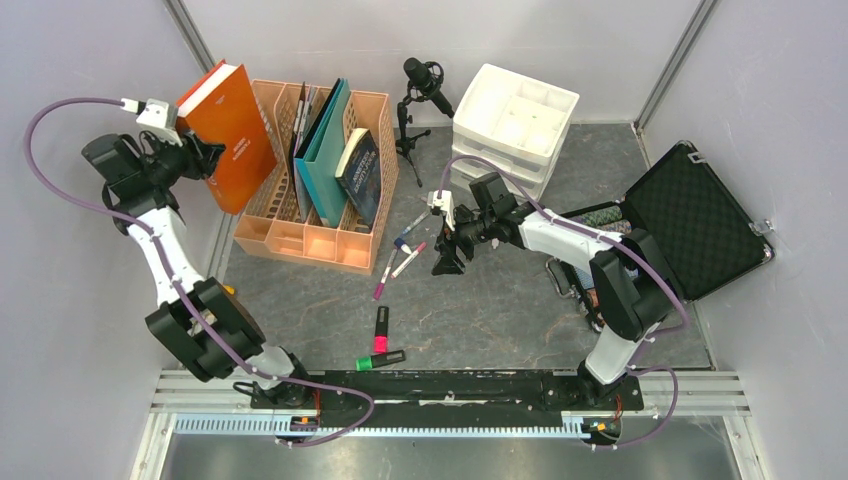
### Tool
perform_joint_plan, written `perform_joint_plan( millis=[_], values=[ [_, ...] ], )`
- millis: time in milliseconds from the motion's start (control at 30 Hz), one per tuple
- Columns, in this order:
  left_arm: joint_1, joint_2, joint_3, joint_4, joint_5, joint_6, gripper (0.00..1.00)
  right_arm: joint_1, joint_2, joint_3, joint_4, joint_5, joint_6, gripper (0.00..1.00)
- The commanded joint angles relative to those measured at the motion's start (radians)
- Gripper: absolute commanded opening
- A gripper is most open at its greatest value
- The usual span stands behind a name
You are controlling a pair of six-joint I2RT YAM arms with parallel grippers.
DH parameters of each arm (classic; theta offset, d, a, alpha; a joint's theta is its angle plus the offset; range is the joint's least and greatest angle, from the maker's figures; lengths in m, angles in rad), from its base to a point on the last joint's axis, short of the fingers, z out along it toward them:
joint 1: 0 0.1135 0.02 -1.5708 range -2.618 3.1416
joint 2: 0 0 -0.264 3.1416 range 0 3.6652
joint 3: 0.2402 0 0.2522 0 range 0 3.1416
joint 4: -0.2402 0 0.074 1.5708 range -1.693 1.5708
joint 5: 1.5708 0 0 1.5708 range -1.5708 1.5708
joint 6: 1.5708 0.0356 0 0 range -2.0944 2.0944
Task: Organize the desk
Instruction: Place the book in the storage box.
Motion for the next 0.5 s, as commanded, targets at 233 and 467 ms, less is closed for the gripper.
perform_joint_plan(
  millis=[233, 467],
  values=[
    [-0.059, 0.002, -0.032, 0.247, -0.089, -0.085, 0.02, -0.004, 0.004, 0.041, 0.007, -0.019, -0.016, 0.77],
    [-0.124, 0.046, -0.041, 0.289, -0.109, -0.103, 0.02, -0.006, 0.01, 0.041, 0.008, -0.014, -0.018, 0.77]
  ],
)
